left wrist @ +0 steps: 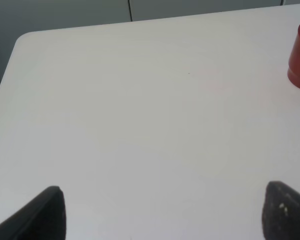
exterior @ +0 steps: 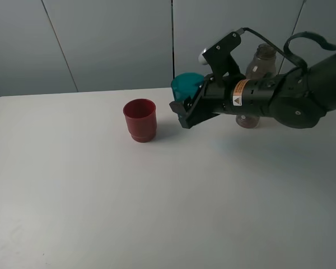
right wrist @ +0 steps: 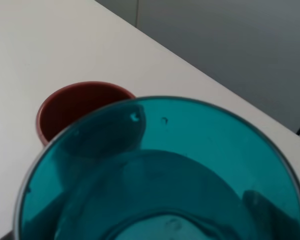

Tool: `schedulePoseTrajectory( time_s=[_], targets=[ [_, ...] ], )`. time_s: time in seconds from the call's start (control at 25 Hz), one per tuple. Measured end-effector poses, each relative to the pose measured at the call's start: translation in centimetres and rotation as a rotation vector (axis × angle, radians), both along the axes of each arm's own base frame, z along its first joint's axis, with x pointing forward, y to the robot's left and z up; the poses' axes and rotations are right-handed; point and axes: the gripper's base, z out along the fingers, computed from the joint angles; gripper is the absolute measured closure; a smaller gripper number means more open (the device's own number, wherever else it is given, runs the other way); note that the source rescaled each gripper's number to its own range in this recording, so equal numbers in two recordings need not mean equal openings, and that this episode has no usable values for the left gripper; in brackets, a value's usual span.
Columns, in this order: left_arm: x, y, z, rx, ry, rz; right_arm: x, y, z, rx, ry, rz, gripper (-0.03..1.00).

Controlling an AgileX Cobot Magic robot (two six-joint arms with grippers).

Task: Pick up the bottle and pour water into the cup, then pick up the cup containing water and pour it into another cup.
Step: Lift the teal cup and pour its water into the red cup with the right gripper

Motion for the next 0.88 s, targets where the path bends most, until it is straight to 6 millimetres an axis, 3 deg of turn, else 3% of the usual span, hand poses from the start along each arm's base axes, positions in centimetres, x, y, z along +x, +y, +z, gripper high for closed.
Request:
schedulePoseTrajectory(
  time_s=[0.36, 0.88],
  targets=[
    [0.0, 0.0, 0.0, 0.000, 0.000, 0.000, 2.8, 1.1, 2.4, -0.092, -0.047, -0.007, 0.88],
    [0.0, 0.0, 0.0, 0.000, 0.000, 0.000, 5.9, 4.5, 0.7, -0.288, -0.071, 0.072, 0.88]
  ],
)
